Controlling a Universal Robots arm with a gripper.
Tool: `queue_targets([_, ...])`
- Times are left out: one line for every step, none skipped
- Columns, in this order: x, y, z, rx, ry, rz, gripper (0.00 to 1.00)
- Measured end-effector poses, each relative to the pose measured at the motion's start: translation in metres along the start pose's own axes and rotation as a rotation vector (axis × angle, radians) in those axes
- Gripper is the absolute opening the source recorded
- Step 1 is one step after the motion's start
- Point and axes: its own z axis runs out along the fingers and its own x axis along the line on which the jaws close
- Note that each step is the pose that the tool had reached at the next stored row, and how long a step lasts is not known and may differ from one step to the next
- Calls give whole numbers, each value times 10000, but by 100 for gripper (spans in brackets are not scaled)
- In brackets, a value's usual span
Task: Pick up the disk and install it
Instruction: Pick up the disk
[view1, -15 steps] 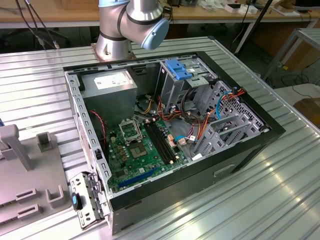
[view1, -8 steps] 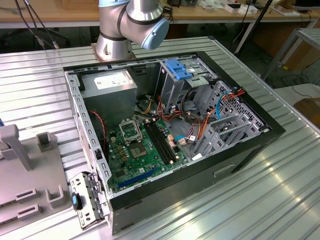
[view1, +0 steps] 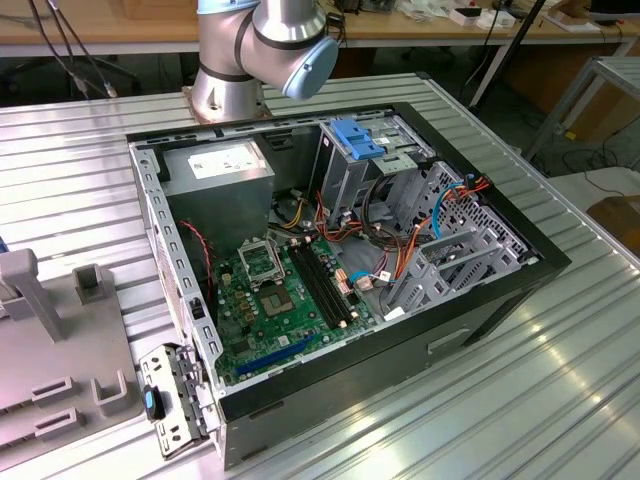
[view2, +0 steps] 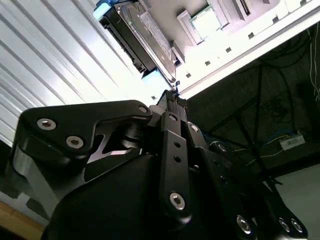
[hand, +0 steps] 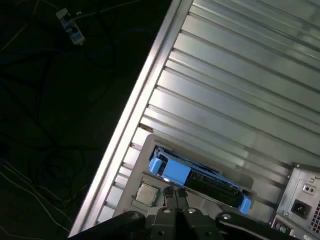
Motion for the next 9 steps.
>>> queue_targets([0, 0, 0, -7, 14, -290, 11])
queue_targets([0, 0, 0, -10, 19, -417, 11])
queue_targets([0, 0, 0, -14, 25, -556, 11])
queue_targets([0, 0, 0, -21, 38, -846, 11])
queue_targets([0, 0, 0, -26, 48, -1070, 11])
queue_targets([0, 0, 0, -32, 58, -1305, 11])
queue_targets([0, 0, 0, -35, 64, -1431, 11])
queue_targets([0, 0, 0, -42, 77, -1706, 11])
queue_targets([0, 0, -1, -49, 90, -2012, 11])
